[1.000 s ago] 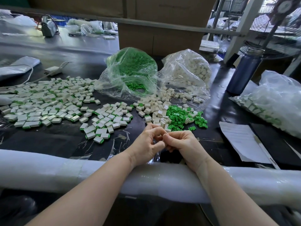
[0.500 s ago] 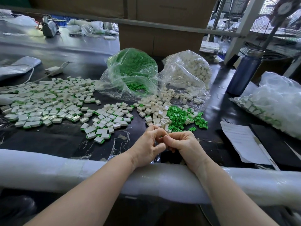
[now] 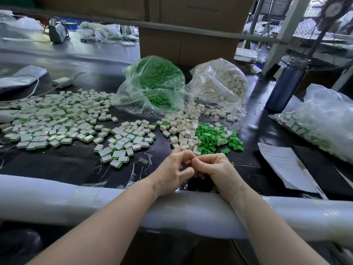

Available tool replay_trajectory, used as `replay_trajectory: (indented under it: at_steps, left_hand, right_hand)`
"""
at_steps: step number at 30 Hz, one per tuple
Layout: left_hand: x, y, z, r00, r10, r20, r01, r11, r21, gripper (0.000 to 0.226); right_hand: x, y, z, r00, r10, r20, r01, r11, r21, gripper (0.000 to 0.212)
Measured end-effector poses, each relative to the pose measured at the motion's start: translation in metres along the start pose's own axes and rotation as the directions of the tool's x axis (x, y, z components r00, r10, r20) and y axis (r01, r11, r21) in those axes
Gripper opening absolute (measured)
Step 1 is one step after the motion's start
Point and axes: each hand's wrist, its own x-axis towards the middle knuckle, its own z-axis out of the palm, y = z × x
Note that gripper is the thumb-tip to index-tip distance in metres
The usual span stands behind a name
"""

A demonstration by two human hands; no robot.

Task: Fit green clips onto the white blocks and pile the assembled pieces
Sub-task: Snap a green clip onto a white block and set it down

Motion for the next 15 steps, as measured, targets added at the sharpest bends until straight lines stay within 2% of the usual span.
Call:
replay_trajectory:
  at_steps: [9,15]
  left_hand:
    - [0.0012,-0.0021,-0.0013,1.000,0.000,-0.024,0.001,1.000,0.013,0.019]
    - [0.0008,-0.0021,0.0004,1.000,-0.006,-0.001,0.007,1.000,0.017,0.024]
  right_hand:
    - [0.0020,0.0008,0.0017,1.000,-0.018,0.011,0.018,0.999,-0.032,0.015]
    - [0.0009,0.0004,0.0008,1.000,-0.003,0.000,0.003,1.000,-0.014,0.013]
